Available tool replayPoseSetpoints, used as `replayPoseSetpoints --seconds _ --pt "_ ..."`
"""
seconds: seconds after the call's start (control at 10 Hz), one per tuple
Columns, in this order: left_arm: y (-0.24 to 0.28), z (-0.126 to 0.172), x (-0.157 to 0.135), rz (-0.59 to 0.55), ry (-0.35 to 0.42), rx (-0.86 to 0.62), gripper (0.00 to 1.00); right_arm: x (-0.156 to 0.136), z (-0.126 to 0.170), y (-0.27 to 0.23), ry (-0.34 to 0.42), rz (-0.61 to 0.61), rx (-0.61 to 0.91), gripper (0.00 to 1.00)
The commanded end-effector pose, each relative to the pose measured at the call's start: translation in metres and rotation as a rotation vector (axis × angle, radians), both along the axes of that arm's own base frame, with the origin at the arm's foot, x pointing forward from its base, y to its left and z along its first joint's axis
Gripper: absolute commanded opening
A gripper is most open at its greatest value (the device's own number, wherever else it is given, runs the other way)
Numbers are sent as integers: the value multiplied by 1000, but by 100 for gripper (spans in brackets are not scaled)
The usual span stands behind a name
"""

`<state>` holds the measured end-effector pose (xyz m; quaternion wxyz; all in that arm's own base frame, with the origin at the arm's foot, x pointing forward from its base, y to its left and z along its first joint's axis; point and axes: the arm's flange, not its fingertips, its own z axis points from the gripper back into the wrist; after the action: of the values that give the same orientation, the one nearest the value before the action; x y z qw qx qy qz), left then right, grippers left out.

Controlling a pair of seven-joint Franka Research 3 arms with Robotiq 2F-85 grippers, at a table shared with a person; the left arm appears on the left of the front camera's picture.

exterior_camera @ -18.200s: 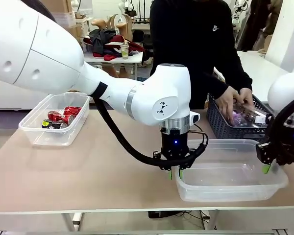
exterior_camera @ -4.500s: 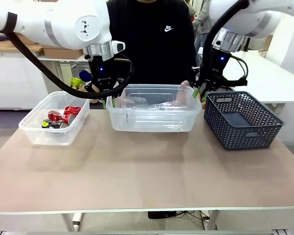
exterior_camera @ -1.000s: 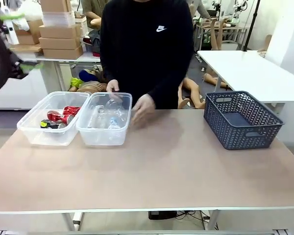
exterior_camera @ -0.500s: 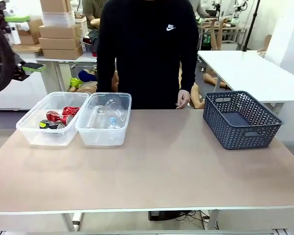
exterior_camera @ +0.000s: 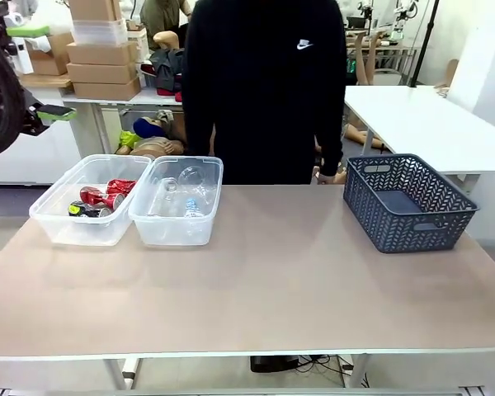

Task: Sort the waste into each basket.
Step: Release the Organizing box you were holding.

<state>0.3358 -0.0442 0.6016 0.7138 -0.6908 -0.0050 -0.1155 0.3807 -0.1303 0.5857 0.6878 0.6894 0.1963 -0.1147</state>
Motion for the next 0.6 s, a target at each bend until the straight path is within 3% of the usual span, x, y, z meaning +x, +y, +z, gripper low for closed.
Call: replayPoseSetpoints --seconds 0.0,0.5 --pt "1 -1 -1 -18 -15 1 100 1 2 -7 -26 7 4 100" --pt "1 -1 -1 -18 -15 1 100 1 2 -7 -26 7 4 100"
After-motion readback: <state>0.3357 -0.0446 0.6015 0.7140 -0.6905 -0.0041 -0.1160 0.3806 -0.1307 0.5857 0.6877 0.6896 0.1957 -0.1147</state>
